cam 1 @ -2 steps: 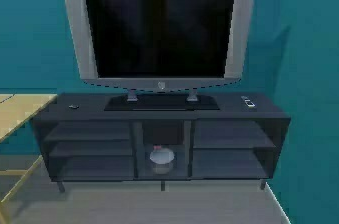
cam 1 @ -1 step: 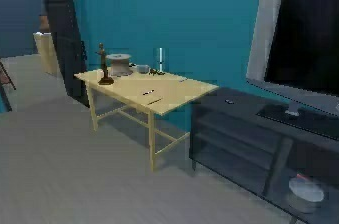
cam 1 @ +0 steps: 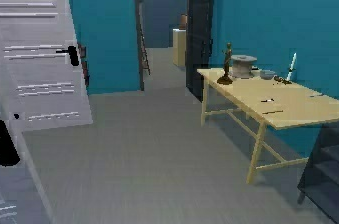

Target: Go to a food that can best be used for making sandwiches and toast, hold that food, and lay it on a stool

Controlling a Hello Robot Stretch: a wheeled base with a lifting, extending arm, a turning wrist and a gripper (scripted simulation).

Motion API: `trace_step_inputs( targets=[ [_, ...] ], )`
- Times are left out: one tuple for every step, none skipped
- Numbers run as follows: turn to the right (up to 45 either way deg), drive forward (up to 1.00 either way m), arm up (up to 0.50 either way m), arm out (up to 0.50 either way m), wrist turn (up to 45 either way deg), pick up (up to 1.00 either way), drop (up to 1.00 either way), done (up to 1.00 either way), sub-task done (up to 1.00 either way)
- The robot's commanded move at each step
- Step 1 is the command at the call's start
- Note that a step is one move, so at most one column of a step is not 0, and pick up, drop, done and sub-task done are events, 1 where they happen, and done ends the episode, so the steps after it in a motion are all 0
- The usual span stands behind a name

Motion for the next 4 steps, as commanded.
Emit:
trace_step_inputs(
  targets=[
    [0.0, 1.0, 0.0, 0.0, 0.0, 0.0, 0.0, 0.0, 0.0],
    [0.0, 1.0, 0.0, 0.0, 0.0, 0.0, 0.0, 0.0, 0.0],
    [0.0, 1.0, 0.0, 0.0, 0.0, 0.0, 0.0, 0.0, 0.0],
    [0.0, 1.0, 0.0, 0.0, 0.0, 0.0, 0.0, 0.0, 0.0]
  ],
)
